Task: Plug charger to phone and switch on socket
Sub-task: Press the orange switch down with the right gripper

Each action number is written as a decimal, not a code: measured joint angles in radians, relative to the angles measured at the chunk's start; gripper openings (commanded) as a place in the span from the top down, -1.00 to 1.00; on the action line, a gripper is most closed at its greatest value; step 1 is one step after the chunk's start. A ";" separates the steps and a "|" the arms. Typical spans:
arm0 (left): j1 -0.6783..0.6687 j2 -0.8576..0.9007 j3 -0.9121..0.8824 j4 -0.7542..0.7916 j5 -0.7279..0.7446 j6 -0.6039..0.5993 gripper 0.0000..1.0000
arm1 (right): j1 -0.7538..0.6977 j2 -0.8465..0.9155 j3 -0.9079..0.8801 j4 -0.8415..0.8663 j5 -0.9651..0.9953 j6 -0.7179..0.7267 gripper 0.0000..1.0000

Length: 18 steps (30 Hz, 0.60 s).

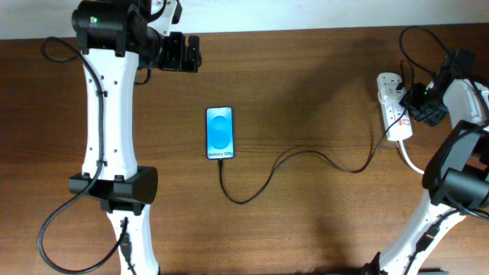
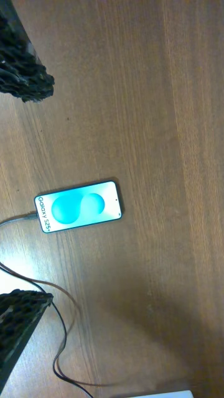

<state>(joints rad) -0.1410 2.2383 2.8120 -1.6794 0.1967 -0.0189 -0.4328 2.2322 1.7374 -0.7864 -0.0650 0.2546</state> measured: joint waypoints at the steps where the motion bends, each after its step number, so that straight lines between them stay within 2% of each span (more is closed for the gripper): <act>1: 0.000 0.000 0.000 0.000 0.000 0.000 -0.99 | 0.000 0.000 0.000 -0.003 0.000 0.000 -0.27; 5: 0.000 0.000 0.000 0.000 0.000 0.000 -0.99 | -0.001 0.000 0.010 -0.028 -0.009 0.000 -0.29; 8: 0.000 0.000 0.000 0.000 0.000 0.000 -0.99 | -0.024 0.000 0.034 -0.113 -0.063 -0.002 -0.29; 11: 0.000 0.000 0.000 0.000 -0.001 0.000 -0.98 | -0.105 -0.014 0.151 -0.238 -0.073 -0.004 -0.29; 13: 0.000 0.000 0.000 0.000 -0.003 0.000 -0.99 | -0.151 -0.089 0.252 -0.336 -0.071 -0.020 -0.29; 18: 0.000 0.000 0.000 0.000 -0.003 0.000 -0.99 | -0.104 -0.316 0.393 -0.494 -0.140 -0.121 -0.34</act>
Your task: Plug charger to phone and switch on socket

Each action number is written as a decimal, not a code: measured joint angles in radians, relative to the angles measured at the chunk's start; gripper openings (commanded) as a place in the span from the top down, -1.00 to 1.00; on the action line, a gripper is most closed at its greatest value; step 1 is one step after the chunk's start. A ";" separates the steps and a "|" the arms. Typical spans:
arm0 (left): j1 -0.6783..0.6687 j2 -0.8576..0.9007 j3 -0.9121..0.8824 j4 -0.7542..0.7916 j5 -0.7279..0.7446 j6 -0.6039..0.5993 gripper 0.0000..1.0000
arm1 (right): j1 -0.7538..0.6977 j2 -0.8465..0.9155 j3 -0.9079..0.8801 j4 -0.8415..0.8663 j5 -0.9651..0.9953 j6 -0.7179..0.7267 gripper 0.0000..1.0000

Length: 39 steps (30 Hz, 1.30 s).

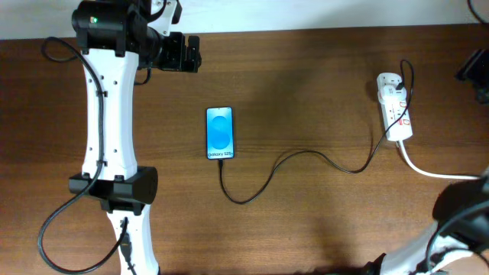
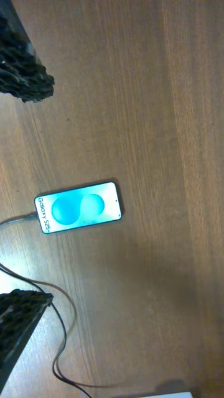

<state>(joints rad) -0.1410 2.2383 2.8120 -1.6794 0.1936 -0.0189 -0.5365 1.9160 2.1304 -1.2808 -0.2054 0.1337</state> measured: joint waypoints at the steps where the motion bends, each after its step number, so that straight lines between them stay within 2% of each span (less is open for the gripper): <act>1: 0.000 0.000 0.000 0.000 0.000 0.000 -0.99 | 0.016 -0.043 0.001 -0.016 -0.027 -0.019 -0.35; 5: 0.000 0.000 0.000 0.000 0.000 0.000 -0.99 | 0.164 -0.229 0.005 -0.132 -0.111 -0.116 -0.45; 6: 0.000 0.000 0.000 0.000 0.000 0.000 -0.98 | 0.200 -0.253 0.005 -0.150 -0.114 -0.124 -0.58; 7: 0.000 0.000 0.000 0.000 0.000 0.000 -0.99 | 0.256 -0.293 0.005 -0.176 -0.124 -0.135 -0.87; 8: 0.000 0.000 0.000 0.000 0.000 0.000 -0.98 | 0.290 -0.319 0.005 -0.197 -0.128 -0.140 -0.97; 13: 0.000 0.000 0.000 0.000 0.000 0.000 -0.98 | 0.388 -0.414 0.007 -0.340 -0.143 -0.145 -0.97; 22: 0.000 0.000 0.000 0.000 0.000 0.000 -0.98 | 0.400 -0.410 0.006 -0.373 -0.084 -0.153 -0.97; 24: 0.000 0.000 0.000 0.000 0.000 0.000 -0.99 | 0.400 -0.424 -0.022 -0.290 -0.059 -0.182 -0.97; 27: 0.000 0.000 0.000 0.000 -0.001 0.000 -0.98 | 0.408 -0.533 -0.183 -0.069 -0.039 -0.213 -0.97; 28: 0.000 0.000 0.000 0.001 -0.002 0.000 -0.98 | 0.419 -0.591 -0.267 0.052 -0.034 -0.219 -0.97; 34: 0.000 -0.002 -0.002 0.000 -0.004 0.000 -0.98 | 0.488 -1.098 -1.067 0.758 -0.017 -0.227 -0.97; 39: 0.000 -0.002 -0.002 0.000 -0.003 0.000 -0.99 | 0.534 -1.429 -1.537 1.109 0.008 -0.235 -0.97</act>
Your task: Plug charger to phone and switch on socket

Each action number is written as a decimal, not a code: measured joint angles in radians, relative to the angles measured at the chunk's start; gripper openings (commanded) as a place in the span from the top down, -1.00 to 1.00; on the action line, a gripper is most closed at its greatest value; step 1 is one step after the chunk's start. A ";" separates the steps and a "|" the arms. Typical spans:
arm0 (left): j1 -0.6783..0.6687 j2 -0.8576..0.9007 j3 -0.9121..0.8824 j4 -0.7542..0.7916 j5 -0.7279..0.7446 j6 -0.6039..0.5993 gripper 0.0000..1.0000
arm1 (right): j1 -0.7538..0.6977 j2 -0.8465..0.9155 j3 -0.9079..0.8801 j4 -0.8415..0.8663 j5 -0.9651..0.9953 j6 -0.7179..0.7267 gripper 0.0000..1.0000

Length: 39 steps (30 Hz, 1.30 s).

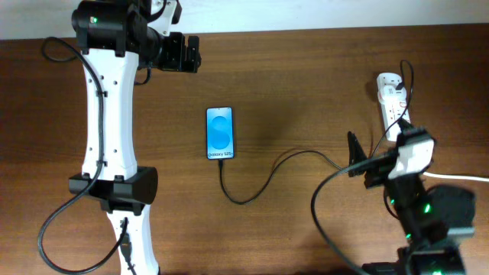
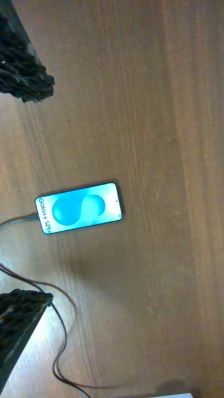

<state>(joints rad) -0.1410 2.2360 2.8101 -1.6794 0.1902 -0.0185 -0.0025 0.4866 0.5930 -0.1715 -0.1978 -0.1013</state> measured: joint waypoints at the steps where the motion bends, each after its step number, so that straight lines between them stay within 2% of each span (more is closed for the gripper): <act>1: 0.000 0.000 0.000 0.000 0.000 0.000 -0.98 | 0.000 -0.058 -0.069 0.034 0.006 0.000 -0.97; 6: 0.000 0.000 0.000 0.000 0.000 0.000 -0.99 | 0.001 -0.284 -0.362 0.171 0.032 -0.003 -0.97; 13: 0.000 0.000 0.000 0.000 0.000 0.000 -0.98 | 0.001 -0.471 -0.569 0.225 0.037 -0.003 -0.97; 16: 0.000 0.000 0.000 0.000 0.000 0.000 -0.99 | 0.001 -0.471 -0.583 0.113 0.040 -0.003 -0.97; 36: 0.000 0.000 0.000 0.000 0.000 0.000 -0.99 | 0.001 -0.470 -0.583 0.113 0.040 -0.003 -0.97; 38: 0.000 -0.033 -0.064 0.040 0.000 0.000 -0.98 | 0.001 -0.470 -0.583 0.113 0.040 -0.003 -0.97; 39: 0.000 -0.074 -0.142 0.110 0.000 0.000 -0.98 | 0.001 -0.470 -0.583 0.113 0.040 -0.003 -0.97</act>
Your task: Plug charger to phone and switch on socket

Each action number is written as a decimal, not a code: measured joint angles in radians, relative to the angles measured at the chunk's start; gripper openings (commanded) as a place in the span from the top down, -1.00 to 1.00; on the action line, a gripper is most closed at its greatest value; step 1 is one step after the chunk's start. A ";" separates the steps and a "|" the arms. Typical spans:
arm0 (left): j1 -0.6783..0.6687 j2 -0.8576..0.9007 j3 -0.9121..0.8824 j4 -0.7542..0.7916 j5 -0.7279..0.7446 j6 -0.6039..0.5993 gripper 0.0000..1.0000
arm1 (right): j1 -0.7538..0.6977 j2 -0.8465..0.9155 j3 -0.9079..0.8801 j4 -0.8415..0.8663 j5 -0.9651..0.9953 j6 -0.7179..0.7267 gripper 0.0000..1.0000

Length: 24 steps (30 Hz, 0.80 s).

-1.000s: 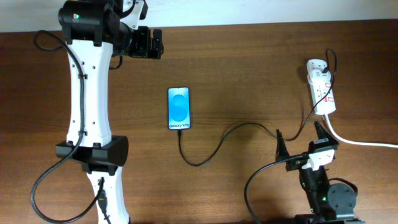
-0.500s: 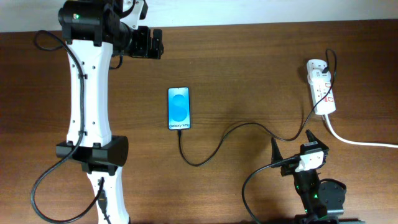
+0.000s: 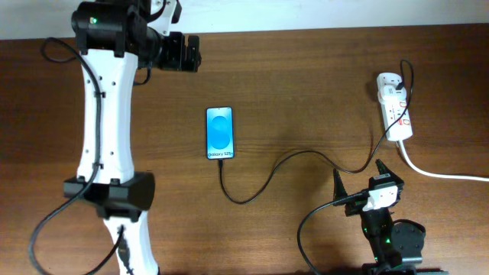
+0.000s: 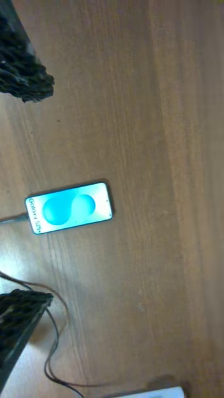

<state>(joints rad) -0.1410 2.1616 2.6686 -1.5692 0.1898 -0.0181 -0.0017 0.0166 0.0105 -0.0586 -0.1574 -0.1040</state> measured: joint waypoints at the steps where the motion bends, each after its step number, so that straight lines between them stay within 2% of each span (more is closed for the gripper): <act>1: 0.000 -0.055 -0.100 0.084 0.000 -0.001 -0.98 | 0.000 0.000 0.000 0.000 0.000 0.000 -0.97; 3: 0.000 -0.161 -0.282 0.241 0.000 0.000 -0.99 | 0.000 -0.001 0.000 0.000 0.000 0.000 -0.97; 6: 0.000 -0.394 -0.655 0.505 0.000 0.008 -0.98 | 0.000 -0.001 0.000 0.000 0.000 0.000 -0.97; 11: 0.000 -0.638 -1.116 0.861 0.001 0.102 -0.98 | 0.000 -0.001 0.000 -0.001 0.000 -0.001 -0.97; 17: 0.000 -0.991 -1.708 1.444 0.000 0.192 -0.98 | 0.000 -0.001 0.000 -0.001 0.002 0.000 -0.97; 19: 0.000 -1.134 -1.904 1.548 -0.004 0.238 -0.98 | 0.000 -0.001 0.000 -0.001 0.003 0.000 -0.97; 24: 0.048 -1.461 -2.203 1.627 -0.045 0.287 -0.98 | 0.000 -0.001 0.000 -0.001 0.003 0.000 -0.97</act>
<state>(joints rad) -0.0933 0.7010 0.4652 0.0574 0.1452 0.2691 -0.0017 0.0158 0.0109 -0.0593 -0.1543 -0.1036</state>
